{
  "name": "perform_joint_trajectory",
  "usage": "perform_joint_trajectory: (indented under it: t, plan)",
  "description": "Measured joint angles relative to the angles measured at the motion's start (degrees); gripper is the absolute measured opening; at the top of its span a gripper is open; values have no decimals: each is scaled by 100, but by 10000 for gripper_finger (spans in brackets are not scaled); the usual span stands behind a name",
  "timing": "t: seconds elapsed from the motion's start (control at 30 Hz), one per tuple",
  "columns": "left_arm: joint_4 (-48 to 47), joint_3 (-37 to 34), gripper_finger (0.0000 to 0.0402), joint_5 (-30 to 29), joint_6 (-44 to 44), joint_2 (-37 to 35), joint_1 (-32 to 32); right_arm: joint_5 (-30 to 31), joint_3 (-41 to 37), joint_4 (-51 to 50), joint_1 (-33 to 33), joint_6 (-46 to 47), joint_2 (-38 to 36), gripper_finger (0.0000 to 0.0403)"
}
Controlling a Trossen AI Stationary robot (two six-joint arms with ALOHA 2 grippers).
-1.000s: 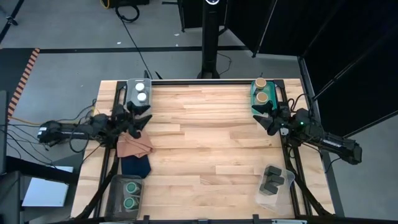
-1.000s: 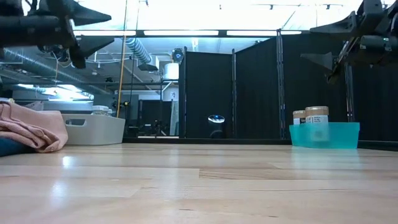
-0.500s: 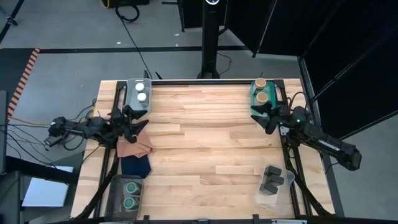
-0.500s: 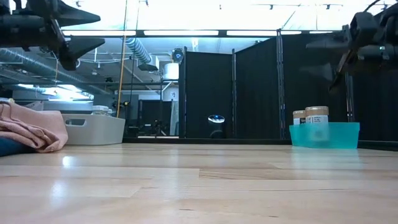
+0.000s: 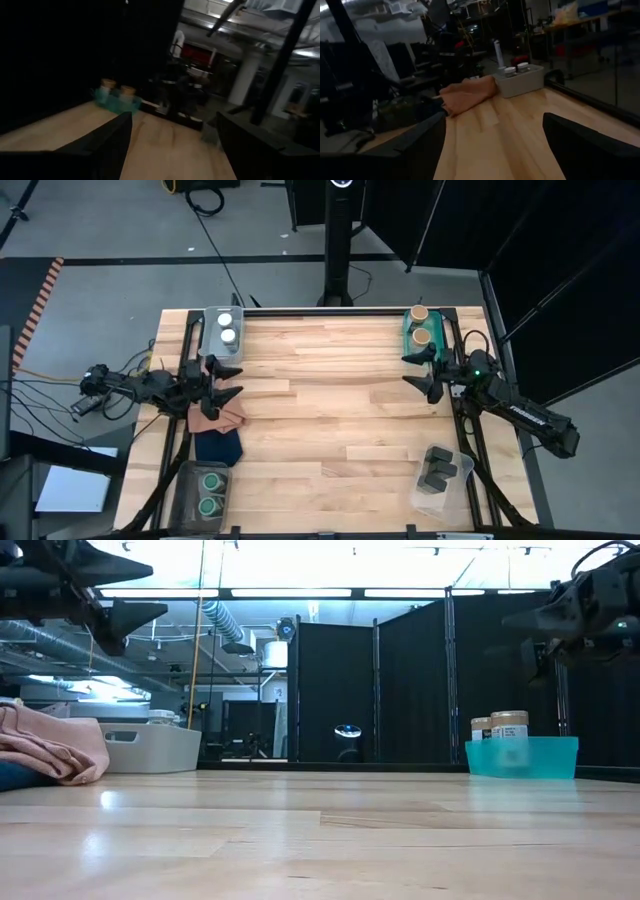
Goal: Sort spices by type
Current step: Return to Home Position
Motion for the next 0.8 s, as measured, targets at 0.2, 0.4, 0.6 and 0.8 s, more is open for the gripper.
perform_joint_trajectory:
  t: [0.2,0.4,0.6,0.8]
  plan:
    - [-329,0,294,326,-107,2,0,306,0,2,0,151,0,337]
    - [-84,0,294,325,-182,3,5,20,0,5,84,277,0,337]
    - [273,2,294,2111,815,2,7,-1423,0,2,234,-438,35,338]
    - [670,2,294,3768,282,2,15,-1716,0,51,694,833,33,339]
